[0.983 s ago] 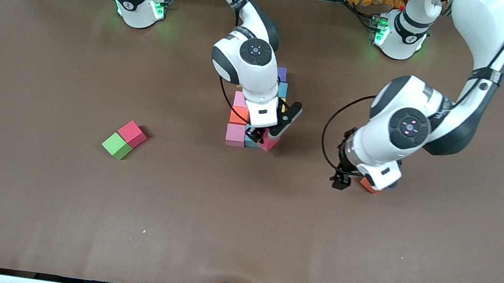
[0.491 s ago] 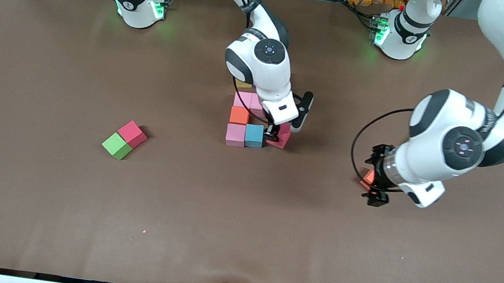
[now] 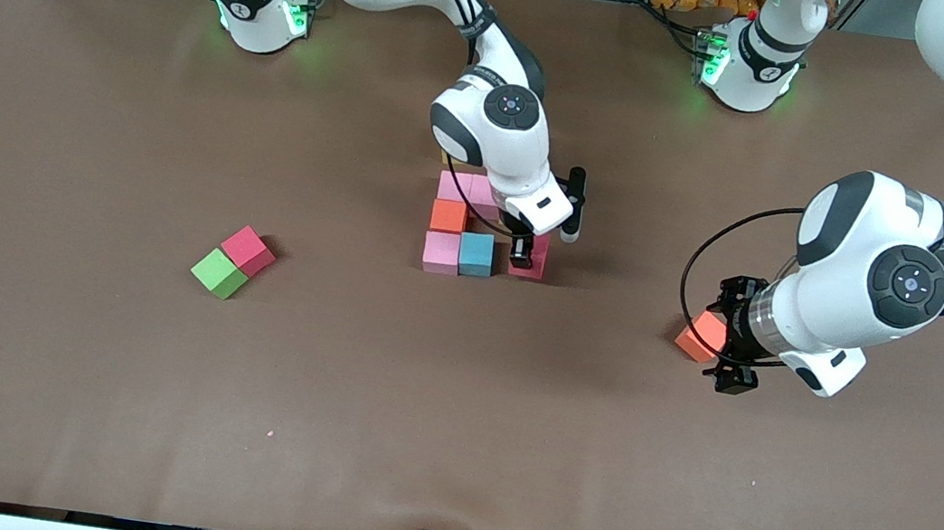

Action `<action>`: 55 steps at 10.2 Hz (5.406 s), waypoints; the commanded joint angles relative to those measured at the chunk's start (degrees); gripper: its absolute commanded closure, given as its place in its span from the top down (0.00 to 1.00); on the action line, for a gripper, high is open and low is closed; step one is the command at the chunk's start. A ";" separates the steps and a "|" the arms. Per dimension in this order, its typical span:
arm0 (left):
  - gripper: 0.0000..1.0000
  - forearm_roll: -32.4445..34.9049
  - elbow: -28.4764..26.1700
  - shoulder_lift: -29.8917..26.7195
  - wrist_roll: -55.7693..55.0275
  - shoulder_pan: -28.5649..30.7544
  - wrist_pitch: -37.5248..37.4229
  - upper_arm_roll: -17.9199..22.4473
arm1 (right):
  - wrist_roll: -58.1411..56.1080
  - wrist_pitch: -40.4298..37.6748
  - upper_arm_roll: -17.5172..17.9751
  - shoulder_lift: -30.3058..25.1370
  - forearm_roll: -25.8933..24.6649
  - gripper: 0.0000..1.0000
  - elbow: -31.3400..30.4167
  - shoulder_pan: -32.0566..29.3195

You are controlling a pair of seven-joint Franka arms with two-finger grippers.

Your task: Form number 2 with 11 blocks

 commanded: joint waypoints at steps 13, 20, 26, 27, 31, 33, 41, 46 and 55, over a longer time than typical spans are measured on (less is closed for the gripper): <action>1.00 0.35 2.06 0.58 8.55 0.25 -3.44 -0.54 | -6.53 -0.20 3.52 1.49 3.30 0.43 -2.07 -3.88; 1.00 0.44 1.97 0.67 9.34 -0.01 -3.70 -0.54 | -8.72 -0.02 3.35 1.57 3.39 0.44 -2.07 -4.58; 1.00 0.44 1.97 0.84 9.34 -0.01 -3.79 -0.54 | -8.72 0.42 3.26 1.84 3.38 0.51 -2.07 -4.50; 1.00 0.44 1.97 0.76 9.34 -0.01 -3.79 -0.46 | -8.20 1.11 3.35 1.84 3.39 0.68 -2.07 -4.49; 1.00 0.44 2.23 0.58 9.34 0.08 -4.49 -0.54 | -8.19 1.56 3.17 1.75 3.21 1.00 -2.07 -4.06; 1.00 0.44 2.32 0.49 9.34 0.25 -4.67 -0.63 | -8.11 1.04 3.17 1.31 3.21 1.00 -2.16 -3.97; 1.00 0.35 2.32 -3.63 14.59 -0.01 -6.60 -2.56 | -7.24 -2.98 3.52 -9.65 5.48 1.00 -10.06 -4.14; 1.00 0.44 2.32 -10.13 32.08 0.08 -10.03 -2.56 | -2.83 -26.63 1.86 -27.92 6.73 1.00 -11.39 -16.32; 1.00 -0.26 2.41 -23.48 63.20 0.25 -23.28 -2.39 | 17.72 -41.65 1.85 -46.41 6.72 1.00 -16.84 -49.21</action>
